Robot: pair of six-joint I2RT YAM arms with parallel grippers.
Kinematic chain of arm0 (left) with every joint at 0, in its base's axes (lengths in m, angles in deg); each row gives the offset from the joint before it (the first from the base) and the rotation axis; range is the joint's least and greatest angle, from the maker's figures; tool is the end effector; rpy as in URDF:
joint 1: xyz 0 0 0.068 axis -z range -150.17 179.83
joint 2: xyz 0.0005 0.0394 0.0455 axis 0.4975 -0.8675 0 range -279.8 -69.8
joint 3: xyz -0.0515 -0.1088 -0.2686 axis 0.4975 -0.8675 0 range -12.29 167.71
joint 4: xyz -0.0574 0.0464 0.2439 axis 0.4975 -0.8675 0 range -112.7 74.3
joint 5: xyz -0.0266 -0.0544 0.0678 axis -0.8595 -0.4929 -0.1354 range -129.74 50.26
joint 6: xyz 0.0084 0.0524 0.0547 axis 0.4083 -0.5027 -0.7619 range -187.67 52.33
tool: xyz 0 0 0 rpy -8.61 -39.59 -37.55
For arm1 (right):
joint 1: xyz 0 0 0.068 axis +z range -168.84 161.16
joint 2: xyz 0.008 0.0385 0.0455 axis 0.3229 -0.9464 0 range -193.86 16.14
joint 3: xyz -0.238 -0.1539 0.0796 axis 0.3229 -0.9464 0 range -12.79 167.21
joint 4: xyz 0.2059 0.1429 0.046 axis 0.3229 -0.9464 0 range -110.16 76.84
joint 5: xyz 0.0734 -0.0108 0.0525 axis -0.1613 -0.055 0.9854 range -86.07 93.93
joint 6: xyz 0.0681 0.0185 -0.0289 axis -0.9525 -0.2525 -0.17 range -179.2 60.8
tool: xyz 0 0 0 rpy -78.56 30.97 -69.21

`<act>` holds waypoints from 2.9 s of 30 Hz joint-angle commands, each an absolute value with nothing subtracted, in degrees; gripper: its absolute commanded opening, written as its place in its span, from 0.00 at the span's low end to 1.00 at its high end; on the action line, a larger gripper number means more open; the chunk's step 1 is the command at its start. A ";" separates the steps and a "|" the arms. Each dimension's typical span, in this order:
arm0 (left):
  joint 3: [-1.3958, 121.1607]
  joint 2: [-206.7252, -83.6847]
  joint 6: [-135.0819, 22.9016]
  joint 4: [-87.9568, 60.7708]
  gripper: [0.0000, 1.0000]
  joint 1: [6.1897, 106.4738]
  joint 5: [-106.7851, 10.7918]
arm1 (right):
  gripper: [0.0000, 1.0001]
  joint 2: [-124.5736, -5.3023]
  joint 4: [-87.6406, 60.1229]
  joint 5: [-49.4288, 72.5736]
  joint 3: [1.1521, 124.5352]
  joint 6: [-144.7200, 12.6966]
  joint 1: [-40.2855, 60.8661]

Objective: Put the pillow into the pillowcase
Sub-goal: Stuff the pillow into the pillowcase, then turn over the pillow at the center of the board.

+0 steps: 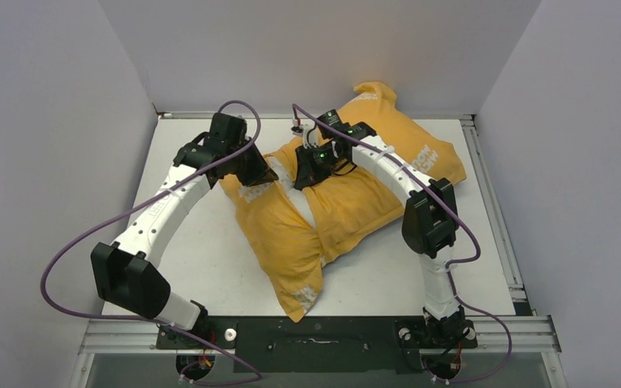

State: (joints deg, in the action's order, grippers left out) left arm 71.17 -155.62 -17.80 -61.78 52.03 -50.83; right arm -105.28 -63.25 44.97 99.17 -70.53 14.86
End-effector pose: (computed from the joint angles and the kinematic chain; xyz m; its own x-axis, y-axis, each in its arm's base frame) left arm 0.3013 -0.1363 0.3464 -0.8204 -0.4756 -0.3174 -0.2147 0.7707 -0.6000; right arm 0.3726 0.2993 0.2720 -0.8398 -0.3820 -0.3857 -0.5409 0.5283 0.6545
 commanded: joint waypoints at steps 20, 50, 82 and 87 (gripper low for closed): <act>83.30 -163.06 -8.21 -40.15 0.00 60.26 -51.09 | 0.05 -97.00 -46.36 62.77 80.03 -85.39 9.26; 93.15 -160.97 -40.54 -65.65 0.96 65.24 -20.43 | 0.90 -64.25 -48.12 34.71 63.47 -106.31 -22.21; 86.84 -159.23 -28.71 -58.60 0.98 52.24 -42.56 | 0.55 -63.64 10.37 39.96 20.94 -146.01 -13.94; 83.66 -157.12 -30.24 -58.30 0.98 50.86 -42.14 | 0.05 -60.81 -10.48 38.63 36.73 -130.66 -14.08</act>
State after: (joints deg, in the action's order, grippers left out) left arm 85.03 -160.93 -29.02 -60.16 52.12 -41.78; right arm -64.21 -4.23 40.29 23.85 -141.91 -13.91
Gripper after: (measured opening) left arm 0.982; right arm 0.078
